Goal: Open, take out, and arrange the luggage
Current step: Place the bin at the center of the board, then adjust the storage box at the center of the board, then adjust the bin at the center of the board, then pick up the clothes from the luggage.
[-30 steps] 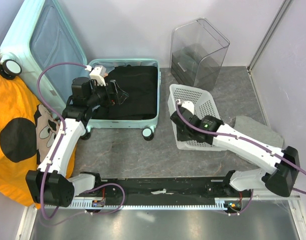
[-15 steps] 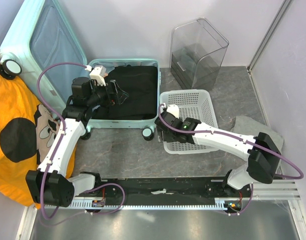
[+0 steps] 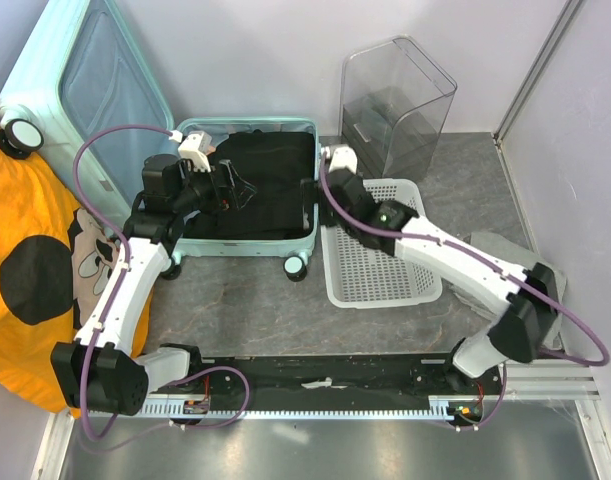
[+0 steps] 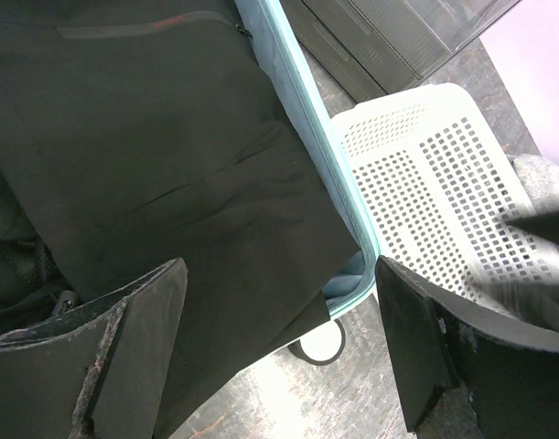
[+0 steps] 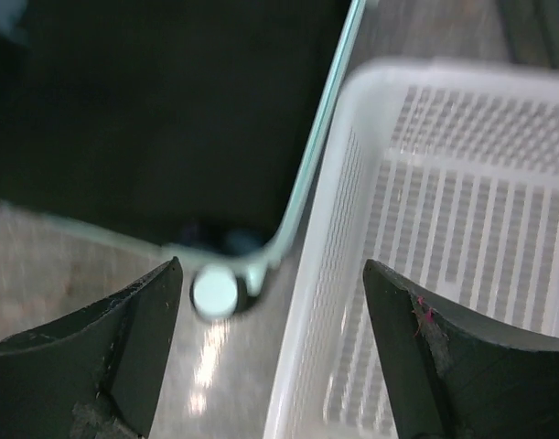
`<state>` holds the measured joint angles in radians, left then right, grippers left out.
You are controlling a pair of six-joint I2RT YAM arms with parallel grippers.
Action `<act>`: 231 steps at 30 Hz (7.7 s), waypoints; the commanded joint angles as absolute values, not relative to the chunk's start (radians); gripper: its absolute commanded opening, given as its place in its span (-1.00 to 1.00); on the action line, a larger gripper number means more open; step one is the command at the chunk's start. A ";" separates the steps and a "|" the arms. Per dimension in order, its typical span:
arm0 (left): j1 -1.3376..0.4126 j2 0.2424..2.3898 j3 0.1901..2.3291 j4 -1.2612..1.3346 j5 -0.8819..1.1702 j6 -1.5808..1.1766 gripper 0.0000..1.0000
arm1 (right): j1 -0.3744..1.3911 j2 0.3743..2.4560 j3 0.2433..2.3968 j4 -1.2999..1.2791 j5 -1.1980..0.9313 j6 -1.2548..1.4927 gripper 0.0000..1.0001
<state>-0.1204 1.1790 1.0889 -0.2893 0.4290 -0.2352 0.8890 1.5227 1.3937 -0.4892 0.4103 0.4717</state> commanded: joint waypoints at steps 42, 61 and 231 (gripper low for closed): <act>-0.132 1.144 1.088 -0.268 0.407 -0.233 0.80 | 0.189 2.002 1.640 -0.210 0.486 0.045 0.79; -0.137 1.160 1.085 -0.268 0.399 -0.229 0.80 | 0.271 1.603 1.364 -0.226 0.315 0.221 0.74; 0.302 1.522 0.996 0.057 0.962 -0.627 -0.97 | 0.684 2.086 1.793 -0.120 -0.049 0.454 0.96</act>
<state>0.2417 1.5715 0.9932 -0.0429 0.9279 -0.5625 0.7082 2.1162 1.7863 -0.1513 0.0147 0.4091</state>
